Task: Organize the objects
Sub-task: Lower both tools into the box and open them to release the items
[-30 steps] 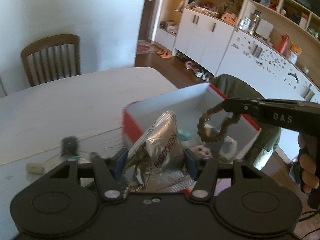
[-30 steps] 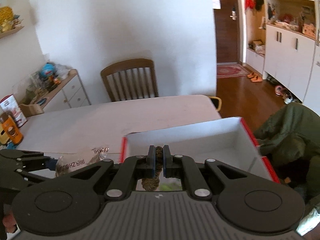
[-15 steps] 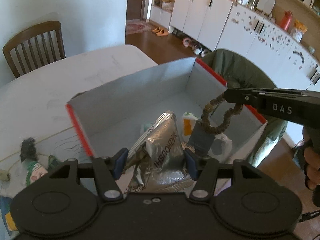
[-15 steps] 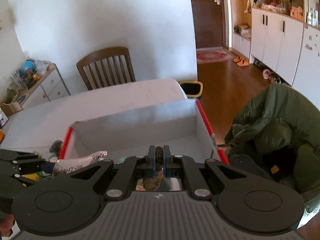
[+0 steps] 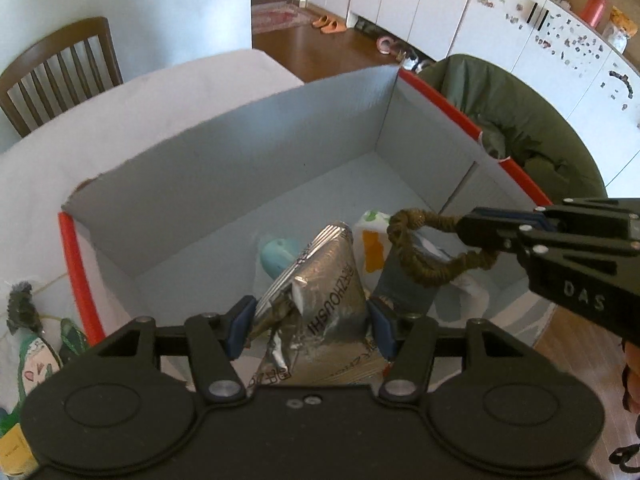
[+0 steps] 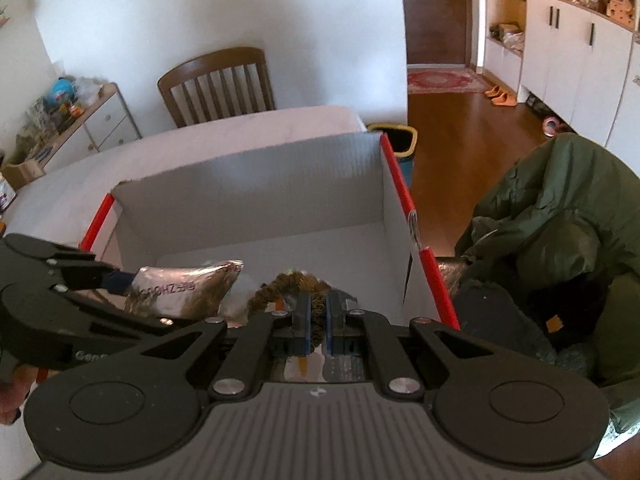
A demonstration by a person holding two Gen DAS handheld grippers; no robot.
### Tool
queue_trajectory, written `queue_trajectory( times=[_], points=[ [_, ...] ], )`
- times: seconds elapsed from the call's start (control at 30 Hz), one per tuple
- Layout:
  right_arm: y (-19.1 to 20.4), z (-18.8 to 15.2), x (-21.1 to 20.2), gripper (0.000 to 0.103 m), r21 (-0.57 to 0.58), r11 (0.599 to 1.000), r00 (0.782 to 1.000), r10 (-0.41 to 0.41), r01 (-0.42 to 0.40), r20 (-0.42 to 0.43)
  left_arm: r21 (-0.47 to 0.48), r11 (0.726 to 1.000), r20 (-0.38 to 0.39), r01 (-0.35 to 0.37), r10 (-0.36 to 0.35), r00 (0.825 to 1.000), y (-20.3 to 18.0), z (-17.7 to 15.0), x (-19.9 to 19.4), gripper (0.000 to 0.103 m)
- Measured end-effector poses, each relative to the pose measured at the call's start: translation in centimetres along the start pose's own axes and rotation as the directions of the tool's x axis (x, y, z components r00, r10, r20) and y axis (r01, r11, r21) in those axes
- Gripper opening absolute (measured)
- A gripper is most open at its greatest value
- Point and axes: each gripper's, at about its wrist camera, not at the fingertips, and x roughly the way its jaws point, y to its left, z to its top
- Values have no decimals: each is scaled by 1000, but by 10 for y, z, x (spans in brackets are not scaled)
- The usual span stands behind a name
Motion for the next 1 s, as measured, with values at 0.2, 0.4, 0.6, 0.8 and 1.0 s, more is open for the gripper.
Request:
queue_trajectory(
  times=[0.2, 0.4, 0.6, 0.8, 1.0],
  points=[
    [-1, -1, -2, 7, -27, 999, 1000, 29, -29, 2, -10, 1000, -47, -15, 14, 999, 2, -3, 9, 60],
    [-6, 0, -8, 7, -26, 999, 999, 48, -47, 12, -10, 999, -62, -33, 32, 998, 5, -4, 11, 65],
    [-8, -1, -20, 8, -27, 998, 997, 66, -65, 28, -14, 998, -28, -62, 62, 998, 6, -9, 3, 70],
    [-10, -1, -31, 9, -12, 997, 996, 79, -78, 43, -21, 999, 44, -25, 26, 999, 3, -13, -21, 82],
    [-6, -1, -45, 9, -7, 996, 994, 93, -93, 64, -26, 1000, 102, -5, 7, 995, -4, -16, -41, 85]
  ],
)
